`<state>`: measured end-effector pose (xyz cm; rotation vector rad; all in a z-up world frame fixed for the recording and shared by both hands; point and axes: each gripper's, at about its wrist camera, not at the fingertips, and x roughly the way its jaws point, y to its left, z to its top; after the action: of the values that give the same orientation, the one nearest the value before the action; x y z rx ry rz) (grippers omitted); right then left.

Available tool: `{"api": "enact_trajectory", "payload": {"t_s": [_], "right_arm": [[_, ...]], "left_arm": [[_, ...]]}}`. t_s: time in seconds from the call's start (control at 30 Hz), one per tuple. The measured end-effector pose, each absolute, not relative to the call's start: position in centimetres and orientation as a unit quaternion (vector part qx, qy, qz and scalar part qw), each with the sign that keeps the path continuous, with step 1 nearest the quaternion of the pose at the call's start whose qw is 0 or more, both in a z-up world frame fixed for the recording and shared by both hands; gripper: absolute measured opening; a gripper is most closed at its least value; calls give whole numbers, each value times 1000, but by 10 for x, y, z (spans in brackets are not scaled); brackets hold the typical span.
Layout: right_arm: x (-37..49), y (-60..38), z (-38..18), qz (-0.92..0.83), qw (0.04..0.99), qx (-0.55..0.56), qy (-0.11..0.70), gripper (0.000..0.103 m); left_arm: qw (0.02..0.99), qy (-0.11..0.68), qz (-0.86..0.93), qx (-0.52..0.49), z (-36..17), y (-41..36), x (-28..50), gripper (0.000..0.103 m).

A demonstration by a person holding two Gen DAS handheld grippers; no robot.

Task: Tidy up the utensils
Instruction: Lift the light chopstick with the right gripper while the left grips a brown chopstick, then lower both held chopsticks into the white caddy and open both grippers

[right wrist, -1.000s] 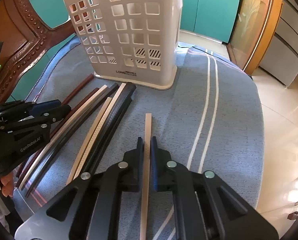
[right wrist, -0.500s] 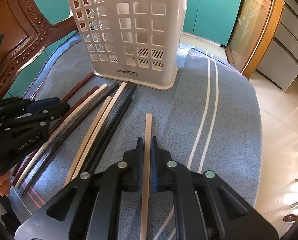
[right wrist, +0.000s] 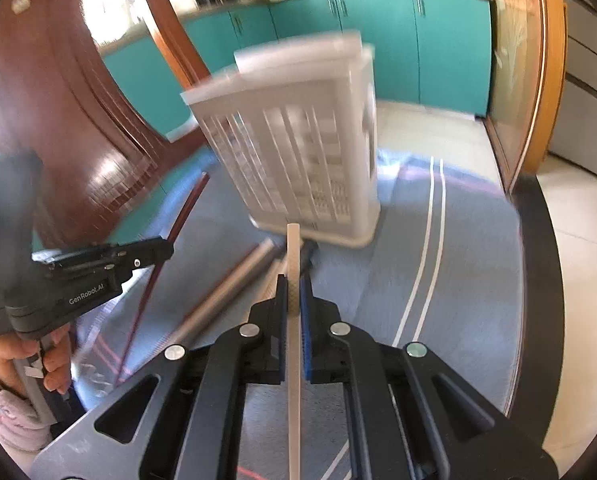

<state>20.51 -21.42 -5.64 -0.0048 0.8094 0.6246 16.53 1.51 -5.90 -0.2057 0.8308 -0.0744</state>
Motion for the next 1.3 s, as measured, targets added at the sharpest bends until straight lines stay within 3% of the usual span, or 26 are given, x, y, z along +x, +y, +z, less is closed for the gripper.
{"api": "enact_trajectory", "payload": {"t_s": [0.37,0.7,0.9,1.3], "right_arm": [[171,-255,57,349,901,64,250,7],[205,-277,144,321,931,136,112,7],[231,-281,138,263,950,152,75,7],[259,-240,60,248,947,91,180,7]], "left_arm": [[965,231,-44,-117,59,28,110,7],[978,112,-43,-169,135,33,137,6],[978,109,0,-180,117,40,166,7],[966,201,5,-164,58,23,220,7]]}}
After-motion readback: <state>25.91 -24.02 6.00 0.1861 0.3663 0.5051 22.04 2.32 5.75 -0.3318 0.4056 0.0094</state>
